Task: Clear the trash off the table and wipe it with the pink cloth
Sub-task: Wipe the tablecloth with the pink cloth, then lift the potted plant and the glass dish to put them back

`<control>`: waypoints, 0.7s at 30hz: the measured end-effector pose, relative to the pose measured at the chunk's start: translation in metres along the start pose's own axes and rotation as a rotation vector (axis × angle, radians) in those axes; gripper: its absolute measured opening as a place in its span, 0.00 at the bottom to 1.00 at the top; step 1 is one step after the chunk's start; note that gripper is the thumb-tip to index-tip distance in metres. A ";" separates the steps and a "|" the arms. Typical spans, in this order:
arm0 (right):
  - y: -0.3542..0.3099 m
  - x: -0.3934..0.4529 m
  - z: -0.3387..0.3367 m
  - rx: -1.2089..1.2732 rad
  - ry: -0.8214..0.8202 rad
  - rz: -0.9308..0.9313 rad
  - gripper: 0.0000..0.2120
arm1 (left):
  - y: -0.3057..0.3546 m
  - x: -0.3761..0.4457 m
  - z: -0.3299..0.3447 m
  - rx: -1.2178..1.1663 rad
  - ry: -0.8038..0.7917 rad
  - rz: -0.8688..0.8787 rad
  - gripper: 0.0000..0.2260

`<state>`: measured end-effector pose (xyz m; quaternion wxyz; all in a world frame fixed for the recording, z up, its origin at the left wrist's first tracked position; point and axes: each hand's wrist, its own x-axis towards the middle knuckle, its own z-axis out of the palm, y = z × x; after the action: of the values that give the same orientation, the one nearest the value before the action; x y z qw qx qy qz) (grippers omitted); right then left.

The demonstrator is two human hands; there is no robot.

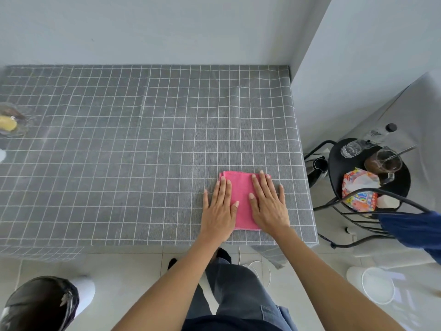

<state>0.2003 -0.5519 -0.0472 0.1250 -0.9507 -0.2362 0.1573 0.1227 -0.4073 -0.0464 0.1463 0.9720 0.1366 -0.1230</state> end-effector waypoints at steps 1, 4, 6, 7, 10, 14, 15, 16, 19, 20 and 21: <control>0.000 0.001 -0.004 0.015 -0.004 0.008 0.27 | -0.003 0.002 -0.002 -0.009 -0.006 0.002 0.27; 0.000 0.014 -0.022 0.081 0.001 0.084 0.27 | -0.016 0.015 -0.019 -0.051 -0.007 0.004 0.26; -0.001 0.029 -0.038 0.089 -0.019 0.128 0.28 | -0.029 0.028 -0.038 -0.029 -0.006 0.005 0.25; -0.003 0.036 -0.047 0.071 -0.041 0.132 0.28 | -0.037 0.035 -0.049 -0.007 -0.010 0.002 0.25; -0.013 0.056 -0.071 -0.014 -0.093 0.109 0.27 | -0.061 0.050 -0.086 0.048 -0.015 -0.008 0.26; -0.047 0.075 -0.099 -0.046 -0.073 0.082 0.27 | -0.107 0.050 -0.134 0.086 -0.067 -0.101 0.27; -0.058 0.078 -0.104 -0.064 -0.062 0.067 0.27 | -0.119 0.048 -0.146 0.107 -0.070 -0.125 0.27; -0.070 0.081 -0.109 -0.087 -0.052 0.051 0.27 | -0.130 0.044 -0.157 0.124 -0.068 -0.140 0.27; -0.113 0.086 -0.119 -0.162 -0.052 0.002 0.27 | -0.162 0.027 -0.189 0.147 -0.034 -0.167 0.27; -0.131 0.087 -0.121 -0.186 -0.056 -0.020 0.27 | -0.174 0.019 -0.198 0.154 -0.016 -0.175 0.27; -0.150 0.087 -0.122 -0.205 -0.057 -0.044 0.27 | -0.186 0.011 -0.207 0.159 0.000 -0.181 0.27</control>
<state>0.2552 -0.4011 0.0907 0.0240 -0.9481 -0.2755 0.1568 0.1185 -0.1681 0.0957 0.0568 0.9642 0.2137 -0.1460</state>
